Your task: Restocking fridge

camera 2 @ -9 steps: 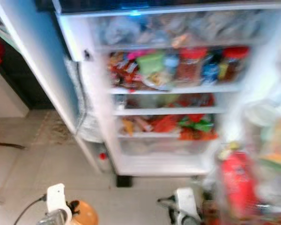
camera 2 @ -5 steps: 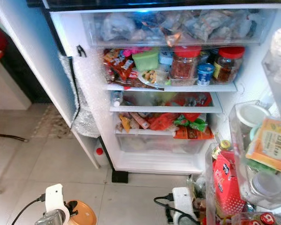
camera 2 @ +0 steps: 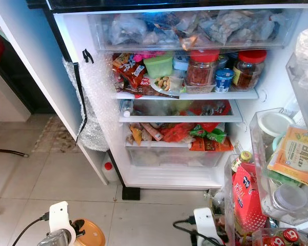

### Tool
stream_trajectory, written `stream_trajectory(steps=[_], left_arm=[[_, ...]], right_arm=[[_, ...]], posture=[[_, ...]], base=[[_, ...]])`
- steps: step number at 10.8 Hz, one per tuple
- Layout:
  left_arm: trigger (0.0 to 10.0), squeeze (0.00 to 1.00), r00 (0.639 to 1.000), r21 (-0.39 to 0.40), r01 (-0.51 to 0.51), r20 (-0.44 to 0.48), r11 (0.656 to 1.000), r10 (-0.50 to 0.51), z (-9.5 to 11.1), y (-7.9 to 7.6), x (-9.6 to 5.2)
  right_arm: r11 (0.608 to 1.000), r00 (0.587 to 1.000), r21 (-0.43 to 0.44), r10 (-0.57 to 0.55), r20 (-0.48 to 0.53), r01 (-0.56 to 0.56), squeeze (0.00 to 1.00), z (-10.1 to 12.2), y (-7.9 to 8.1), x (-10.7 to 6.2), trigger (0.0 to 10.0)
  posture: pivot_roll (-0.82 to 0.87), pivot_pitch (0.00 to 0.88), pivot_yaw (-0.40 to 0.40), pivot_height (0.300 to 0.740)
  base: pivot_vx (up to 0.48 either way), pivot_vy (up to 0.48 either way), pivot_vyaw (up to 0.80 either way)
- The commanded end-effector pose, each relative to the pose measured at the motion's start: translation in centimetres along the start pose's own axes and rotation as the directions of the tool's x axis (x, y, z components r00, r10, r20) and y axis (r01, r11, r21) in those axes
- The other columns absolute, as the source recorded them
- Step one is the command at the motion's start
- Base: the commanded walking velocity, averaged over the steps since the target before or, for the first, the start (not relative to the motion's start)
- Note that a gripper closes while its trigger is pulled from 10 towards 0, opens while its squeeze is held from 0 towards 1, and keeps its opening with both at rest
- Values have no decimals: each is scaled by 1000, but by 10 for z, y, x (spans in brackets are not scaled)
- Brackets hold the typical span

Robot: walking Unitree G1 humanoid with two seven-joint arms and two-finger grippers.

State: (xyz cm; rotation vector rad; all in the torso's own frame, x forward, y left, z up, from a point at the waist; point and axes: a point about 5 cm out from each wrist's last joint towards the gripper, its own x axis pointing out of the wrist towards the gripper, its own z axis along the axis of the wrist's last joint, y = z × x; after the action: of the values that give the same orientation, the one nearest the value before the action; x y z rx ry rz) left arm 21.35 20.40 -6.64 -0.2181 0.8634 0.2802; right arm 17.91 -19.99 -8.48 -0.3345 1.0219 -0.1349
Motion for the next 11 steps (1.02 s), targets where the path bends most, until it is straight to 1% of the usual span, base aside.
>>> stream_trajectory(steps=[1,3,5,8,9,11], left_arm=[[10000,0,999,4,-18,-35,1000,18,-8,8,-1],[10000,0,999,5,-17,-30,1000,17,-7,7,-1],[10000,0,999,6,-16,-28,1000,16,-7,7,-1],[10000,0,999,5,-14,-29,1000,14,-7,7,-1],[10000,0,999,5,-13,-29,1000,13,-7,7,-1],[10000,0,1000,7,-12,-24,1000,12,-6,7,-1]], right_arm=[[1000,999,-14,-5,-51,5,0,-12,2,-1,10000],[1000,997,-11,-24,-79,23,0,-17,-1,-2,10000],[999,996,-4,-42,-82,42,0,-17,-5,-1,10000],[998,995,-22,-62,-84,61,0,-17,-10,-1,10000],[996,992,-25,-82,-95,80,0,-20,-14,-1,10000],[996,991,-20,-91,-99,89,0,-21,-17,0,10000]], posture=[[58,91,49,740],[59,92,49,740],[57,91,49,740],[58,91,47,740],[58,89,46,740],[57,88,46,740]], base=[[0,0,0],[0,0,0],[0,0,0],[0,0,0],[0,0,0],[0,0,0]])
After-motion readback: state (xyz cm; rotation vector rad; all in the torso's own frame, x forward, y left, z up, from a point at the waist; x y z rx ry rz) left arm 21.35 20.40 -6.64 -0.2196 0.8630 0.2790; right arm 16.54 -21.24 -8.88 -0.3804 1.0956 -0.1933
